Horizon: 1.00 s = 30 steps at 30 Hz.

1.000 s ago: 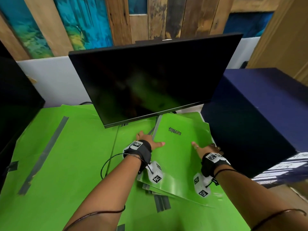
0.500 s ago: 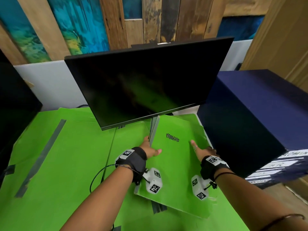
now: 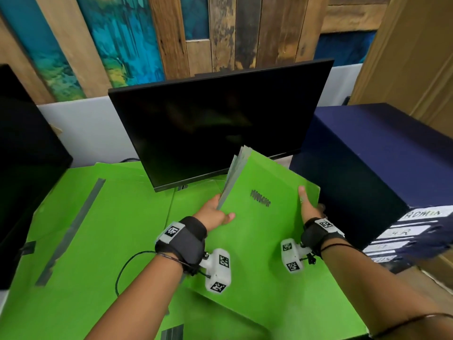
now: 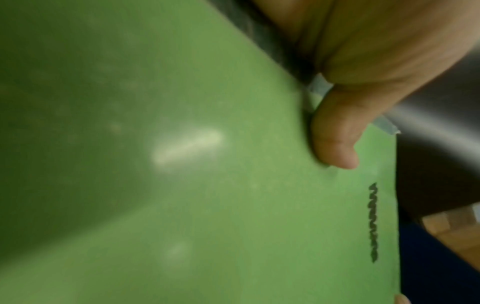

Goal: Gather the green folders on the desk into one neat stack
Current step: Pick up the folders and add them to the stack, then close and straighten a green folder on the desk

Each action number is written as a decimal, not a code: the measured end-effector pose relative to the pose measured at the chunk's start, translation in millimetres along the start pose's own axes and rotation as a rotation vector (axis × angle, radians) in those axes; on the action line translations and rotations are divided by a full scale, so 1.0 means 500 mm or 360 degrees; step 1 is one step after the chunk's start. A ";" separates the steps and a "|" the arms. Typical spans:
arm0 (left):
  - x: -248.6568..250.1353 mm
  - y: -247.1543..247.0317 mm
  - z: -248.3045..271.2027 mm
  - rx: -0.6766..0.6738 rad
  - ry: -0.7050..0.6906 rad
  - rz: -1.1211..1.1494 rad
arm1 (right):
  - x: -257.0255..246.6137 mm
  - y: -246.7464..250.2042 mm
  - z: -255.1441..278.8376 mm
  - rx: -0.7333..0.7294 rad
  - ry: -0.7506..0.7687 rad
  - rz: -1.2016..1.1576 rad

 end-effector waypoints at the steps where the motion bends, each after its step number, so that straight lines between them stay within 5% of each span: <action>1: 0.012 0.019 0.007 0.0089 -0.0073 0.0048 | -0.024 0.000 0.009 -0.0020 0.0082 -0.0078; 8: 0.075 0.123 0.047 0.0681 -0.0445 0.0150 | -0.224 0.009 0.100 -0.0014 0.0807 -0.0483; 14: 0.084 0.136 0.055 0.0720 -0.0615 0.0153 | -0.263 0.017 0.136 -0.0093 0.1180 -0.0835; 21: 0.167 0.132 0.093 0.0970 -0.1112 0.0565 | -0.242 0.012 0.097 -0.0212 0.0930 -0.1237; 24: 0.177 0.145 0.059 0.1129 -0.0829 0.0961 | -0.250 0.018 0.096 -0.0132 0.0836 -0.1289; 26: 0.179 0.154 0.035 0.1032 -0.0615 0.1123 | -0.260 0.019 0.101 -0.0097 0.0841 -0.1319; 30: 0.190 0.146 0.042 0.0974 -0.0799 0.1131 | -0.263 0.008 0.096 -0.0211 0.0988 -0.1307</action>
Point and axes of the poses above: each hand's wrist, its own z-axis away from the middle knuckle, its own y-axis out of the back of the hand, x = y × z, the point moved 4 cm from there along -z, towards the middle knuckle, and after that the axes turned 7 degrees about -x, right-handed, at the moved point
